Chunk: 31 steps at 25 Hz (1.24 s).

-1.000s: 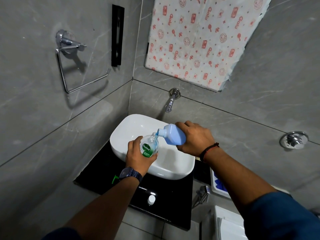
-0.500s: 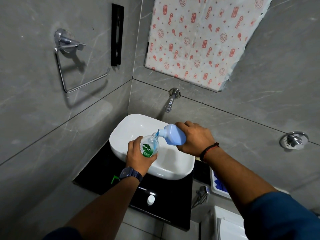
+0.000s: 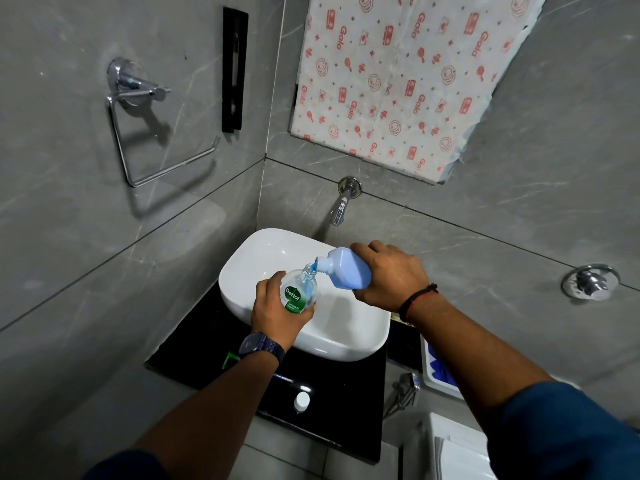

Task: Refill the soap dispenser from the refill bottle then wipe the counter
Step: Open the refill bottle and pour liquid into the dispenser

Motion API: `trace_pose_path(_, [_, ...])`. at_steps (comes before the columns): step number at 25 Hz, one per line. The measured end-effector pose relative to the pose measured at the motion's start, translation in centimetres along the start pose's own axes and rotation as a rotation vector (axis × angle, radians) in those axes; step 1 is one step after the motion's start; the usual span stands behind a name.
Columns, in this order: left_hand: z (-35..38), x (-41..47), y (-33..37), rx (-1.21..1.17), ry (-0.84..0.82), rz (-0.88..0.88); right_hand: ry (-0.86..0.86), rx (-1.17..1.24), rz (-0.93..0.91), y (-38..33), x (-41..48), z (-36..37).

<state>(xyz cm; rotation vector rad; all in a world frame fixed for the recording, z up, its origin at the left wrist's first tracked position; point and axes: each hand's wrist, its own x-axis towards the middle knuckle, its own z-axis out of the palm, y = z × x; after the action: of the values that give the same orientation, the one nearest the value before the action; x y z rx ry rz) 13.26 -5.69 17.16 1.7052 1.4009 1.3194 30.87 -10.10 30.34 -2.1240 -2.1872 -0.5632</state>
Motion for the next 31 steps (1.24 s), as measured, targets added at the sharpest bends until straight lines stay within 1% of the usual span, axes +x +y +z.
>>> trace_pose_path(31, [0.39, 0.63, -0.22, 0.007, -0.02, -0.022, -0.062, 0.006, 0.001, 0.39, 0.78, 0.26])
